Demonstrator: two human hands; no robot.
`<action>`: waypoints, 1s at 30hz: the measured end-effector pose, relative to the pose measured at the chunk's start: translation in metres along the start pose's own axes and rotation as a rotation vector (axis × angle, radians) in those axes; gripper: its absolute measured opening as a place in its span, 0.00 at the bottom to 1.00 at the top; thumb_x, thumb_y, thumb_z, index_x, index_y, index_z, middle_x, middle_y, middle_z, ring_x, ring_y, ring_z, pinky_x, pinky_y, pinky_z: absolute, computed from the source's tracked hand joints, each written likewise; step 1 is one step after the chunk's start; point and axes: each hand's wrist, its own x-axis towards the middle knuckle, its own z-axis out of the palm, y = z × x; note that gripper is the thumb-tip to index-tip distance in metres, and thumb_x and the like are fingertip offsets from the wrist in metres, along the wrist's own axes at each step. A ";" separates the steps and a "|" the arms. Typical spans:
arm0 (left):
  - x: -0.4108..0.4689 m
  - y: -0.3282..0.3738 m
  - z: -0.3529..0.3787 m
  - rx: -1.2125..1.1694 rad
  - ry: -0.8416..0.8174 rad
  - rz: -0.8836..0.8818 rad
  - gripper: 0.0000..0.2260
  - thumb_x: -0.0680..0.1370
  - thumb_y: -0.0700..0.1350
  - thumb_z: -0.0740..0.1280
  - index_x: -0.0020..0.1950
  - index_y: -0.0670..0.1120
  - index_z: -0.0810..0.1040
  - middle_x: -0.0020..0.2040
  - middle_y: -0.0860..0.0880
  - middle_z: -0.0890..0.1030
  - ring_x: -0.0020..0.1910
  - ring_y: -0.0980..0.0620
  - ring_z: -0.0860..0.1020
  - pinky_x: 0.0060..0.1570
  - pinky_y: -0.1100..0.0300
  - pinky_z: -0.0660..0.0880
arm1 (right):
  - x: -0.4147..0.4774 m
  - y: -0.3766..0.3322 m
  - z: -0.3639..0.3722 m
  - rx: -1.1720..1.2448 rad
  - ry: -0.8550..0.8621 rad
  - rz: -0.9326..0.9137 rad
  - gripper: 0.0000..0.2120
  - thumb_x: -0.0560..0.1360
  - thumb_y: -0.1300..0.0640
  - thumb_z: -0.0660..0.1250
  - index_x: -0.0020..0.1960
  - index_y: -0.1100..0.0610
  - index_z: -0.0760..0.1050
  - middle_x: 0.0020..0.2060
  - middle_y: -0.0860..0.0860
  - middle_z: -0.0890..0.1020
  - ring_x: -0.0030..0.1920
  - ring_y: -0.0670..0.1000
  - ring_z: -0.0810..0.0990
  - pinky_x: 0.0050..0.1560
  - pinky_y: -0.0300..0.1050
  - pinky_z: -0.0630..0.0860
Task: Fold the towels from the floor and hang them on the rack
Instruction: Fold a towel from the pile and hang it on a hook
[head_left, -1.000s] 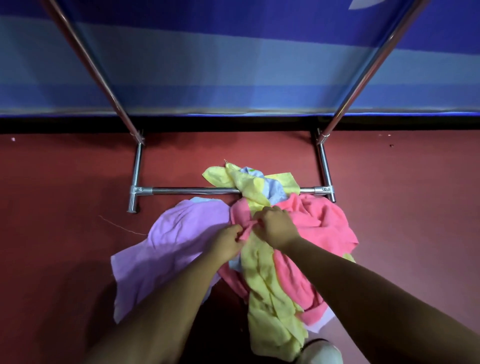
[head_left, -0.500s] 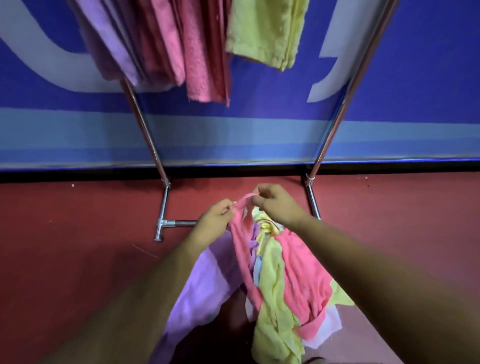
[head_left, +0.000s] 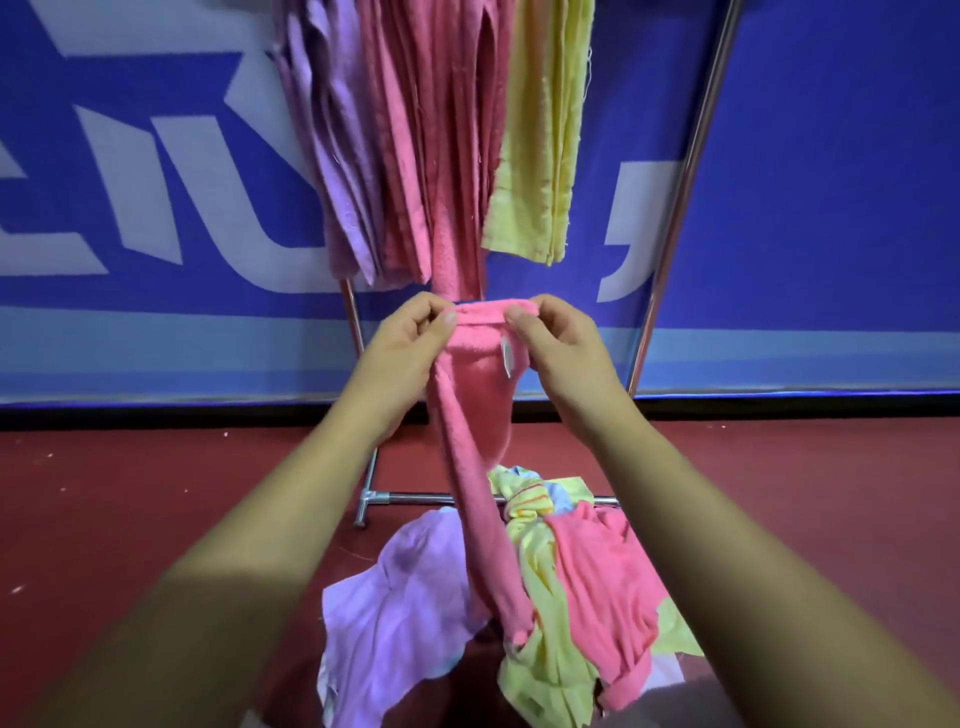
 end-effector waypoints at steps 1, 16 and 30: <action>-0.004 0.003 -0.004 0.031 -0.024 0.010 0.05 0.81 0.45 0.64 0.45 0.50 0.75 0.37 0.48 0.71 0.36 0.55 0.68 0.37 0.59 0.66 | -0.004 -0.001 0.002 0.008 -0.024 0.000 0.17 0.78 0.49 0.65 0.45 0.66 0.75 0.36 0.61 0.75 0.39 0.51 0.73 0.42 0.57 0.73; -0.049 -0.047 -0.011 0.046 -0.045 -0.218 0.05 0.72 0.48 0.66 0.40 0.48 0.78 0.38 0.46 0.76 0.40 0.51 0.71 0.43 0.54 0.66 | -0.039 0.044 0.018 0.219 -0.341 0.296 0.04 0.76 0.67 0.69 0.48 0.60 0.81 0.39 0.57 0.84 0.37 0.51 0.80 0.42 0.44 0.76; -0.039 -0.043 -0.052 0.201 0.101 -0.095 0.08 0.80 0.45 0.67 0.41 0.48 0.79 0.35 0.48 0.78 0.34 0.54 0.73 0.35 0.61 0.69 | -0.041 0.077 0.016 -0.702 -0.825 0.368 0.07 0.72 0.53 0.76 0.41 0.57 0.83 0.36 0.55 0.85 0.35 0.48 0.79 0.45 0.49 0.80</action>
